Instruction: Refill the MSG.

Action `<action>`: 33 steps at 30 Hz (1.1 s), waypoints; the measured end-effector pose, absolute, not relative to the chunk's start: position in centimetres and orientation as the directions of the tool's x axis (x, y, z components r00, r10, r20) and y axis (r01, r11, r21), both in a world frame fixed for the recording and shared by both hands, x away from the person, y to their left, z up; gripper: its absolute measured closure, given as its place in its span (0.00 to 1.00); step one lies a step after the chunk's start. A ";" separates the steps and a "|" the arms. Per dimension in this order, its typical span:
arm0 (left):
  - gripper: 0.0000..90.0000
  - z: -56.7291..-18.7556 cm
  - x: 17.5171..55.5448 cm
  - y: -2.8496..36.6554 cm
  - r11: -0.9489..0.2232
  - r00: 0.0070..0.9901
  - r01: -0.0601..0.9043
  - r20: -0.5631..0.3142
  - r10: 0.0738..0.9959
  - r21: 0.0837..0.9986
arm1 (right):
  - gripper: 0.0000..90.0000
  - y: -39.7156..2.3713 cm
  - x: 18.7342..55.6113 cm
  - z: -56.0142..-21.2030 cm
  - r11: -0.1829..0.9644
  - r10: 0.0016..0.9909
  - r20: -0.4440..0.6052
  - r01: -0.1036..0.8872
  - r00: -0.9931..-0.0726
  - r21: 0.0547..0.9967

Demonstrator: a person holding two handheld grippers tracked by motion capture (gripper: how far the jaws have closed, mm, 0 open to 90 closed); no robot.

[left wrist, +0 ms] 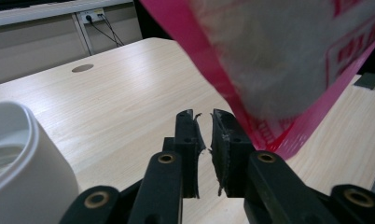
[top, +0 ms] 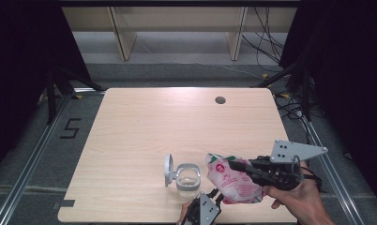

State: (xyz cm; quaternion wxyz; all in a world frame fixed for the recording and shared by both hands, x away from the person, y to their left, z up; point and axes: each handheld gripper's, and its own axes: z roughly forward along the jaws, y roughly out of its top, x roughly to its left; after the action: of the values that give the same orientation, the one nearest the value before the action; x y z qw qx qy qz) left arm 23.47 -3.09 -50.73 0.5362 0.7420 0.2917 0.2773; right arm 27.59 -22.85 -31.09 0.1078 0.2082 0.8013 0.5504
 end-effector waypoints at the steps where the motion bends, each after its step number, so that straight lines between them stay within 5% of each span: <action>1: 0.84 -50.7 23.5 -3.0 -0.257 0.675 0.133 0.102 0.731 0.957 | 1.00 -22.9 27.6 -31.1 0.311 0.451 0.049 0.209 -0.891 0.927; 20: 0.63 -50.8 22.8 -3.5 -0.302 0.689 0.124 0.137 0.712 0.945 | 1.00 -23.5 27.8 -30.4 0.274 0.466 0.044 0.192 -0.884 0.942; 25: 0.78 -50.8 23.0 -3.9 -0.283 0.672 0.130 0.126 0.730 0.950 | 1.00 -22.8 27.8 -30.5 0.286 0.466 0.046 0.199 -0.884 0.937; 33: 0.86 -51.3 22.7 -4.7 -0.232 0.652 0.135 0.090 0.753 0.963 | 1.00 -21.6 28.3 -30.7 0.312 0.459 0.043 0.207 -0.887 0.927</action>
State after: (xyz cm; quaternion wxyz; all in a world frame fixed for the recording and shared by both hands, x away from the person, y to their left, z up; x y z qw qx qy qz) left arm 22.65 -4.71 -51.27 0.5401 0.7311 0.3036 0.2859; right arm 28.35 -21.60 -30.71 0.1149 0.2075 0.8017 0.5486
